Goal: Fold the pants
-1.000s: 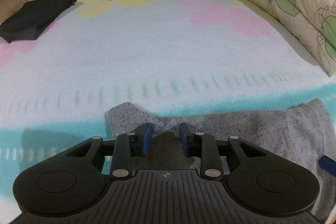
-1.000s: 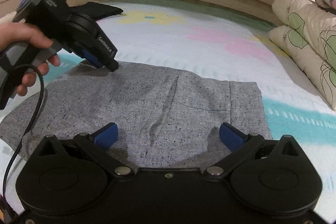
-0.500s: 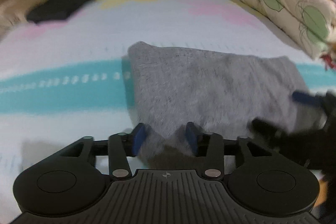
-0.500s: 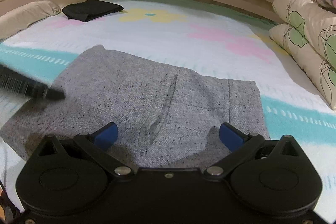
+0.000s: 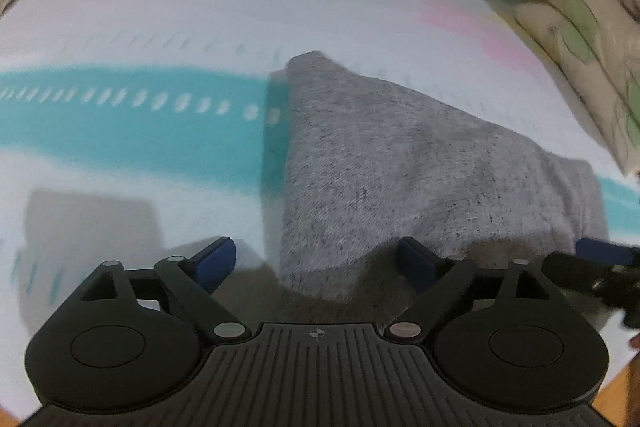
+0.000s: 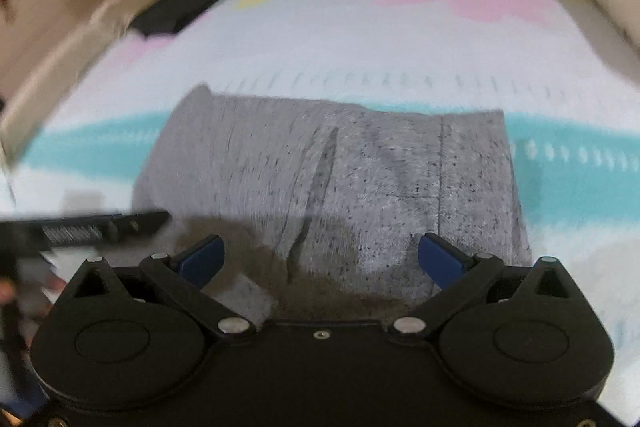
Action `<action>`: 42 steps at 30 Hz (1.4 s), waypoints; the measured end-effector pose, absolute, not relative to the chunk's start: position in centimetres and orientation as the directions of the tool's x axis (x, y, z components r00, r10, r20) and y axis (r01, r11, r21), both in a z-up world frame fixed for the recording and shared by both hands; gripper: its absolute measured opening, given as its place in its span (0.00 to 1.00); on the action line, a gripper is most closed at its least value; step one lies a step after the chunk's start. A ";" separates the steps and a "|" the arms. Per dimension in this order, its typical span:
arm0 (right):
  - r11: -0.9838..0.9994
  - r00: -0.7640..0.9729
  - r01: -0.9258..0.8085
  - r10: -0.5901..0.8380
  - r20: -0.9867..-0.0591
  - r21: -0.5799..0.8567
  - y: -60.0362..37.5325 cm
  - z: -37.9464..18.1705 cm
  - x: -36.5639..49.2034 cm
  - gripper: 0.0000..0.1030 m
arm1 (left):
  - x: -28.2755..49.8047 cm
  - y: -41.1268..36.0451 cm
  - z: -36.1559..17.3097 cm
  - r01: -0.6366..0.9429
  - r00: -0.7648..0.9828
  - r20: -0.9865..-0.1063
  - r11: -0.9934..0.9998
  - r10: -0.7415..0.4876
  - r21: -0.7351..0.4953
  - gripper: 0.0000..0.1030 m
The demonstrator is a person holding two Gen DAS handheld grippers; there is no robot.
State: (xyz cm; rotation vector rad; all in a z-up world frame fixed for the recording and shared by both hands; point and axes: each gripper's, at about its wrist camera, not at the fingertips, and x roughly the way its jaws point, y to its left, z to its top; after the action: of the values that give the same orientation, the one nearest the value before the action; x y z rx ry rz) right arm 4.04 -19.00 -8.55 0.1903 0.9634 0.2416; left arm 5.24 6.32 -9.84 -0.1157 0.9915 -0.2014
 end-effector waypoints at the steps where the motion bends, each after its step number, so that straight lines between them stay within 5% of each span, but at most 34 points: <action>1: 0.952 0.544 -0.121 0.301 -0.783 0.282 -19.3 -8.7 4.1 1.00 | 5.1 6.3 -10.0 0.132 0.535 -0.813 0.973 -0.229 -0.187 0.87; 9: 0.917 0.484 -0.182 0.397 -0.780 0.354 -21.0 -8.5 4.8 1.00 | 6.4 7.4 -10.7 0.169 0.544 -0.761 0.934 -0.354 -0.314 0.87; 14: 0.791 0.555 -0.042 0.526 -0.644 0.610 -27.3 -7.1 4.8 1.00 | 6.5 7.5 -10.7 0.204 0.540 -0.747 0.922 -0.387 -0.330 0.87; 21: 0.611 0.612 0.088 0.590 -0.527 0.787 -34.9 -9.9 5.1 1.00 | 6.4 8.6 -10.7 0.250 0.515 -0.729 0.892 -0.452 -0.377 0.87; 27: 0.667 0.540 0.102 0.586 -0.604 0.738 -34.8 -11.9 5.4 1.00 | 6.6 9.6 -10.8 0.244 0.492 -0.713 0.865 -0.500 -0.439 0.87; 33: 0.530 0.499 0.060 0.718 -0.485 0.846 -34.8 -14.3 6.1 1.00 | 7.0 9.5 -11.1 0.263 0.479 -0.687 0.836 -0.546 -0.481 0.87; 42: 0.569 0.451 -0.109 0.759 -0.470 0.815 -31.2 -13.7 7.6 1.00 | 8.7 7.4 -11.6 0.285 0.434 -0.650 0.779 -0.624 -0.559 0.87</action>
State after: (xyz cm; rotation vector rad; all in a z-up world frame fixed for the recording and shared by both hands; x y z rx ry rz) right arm 7.63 -31.22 -13.73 0.7995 0.9582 0.6131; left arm 8.66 7.40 -11.64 -0.3965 0.9678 -0.5847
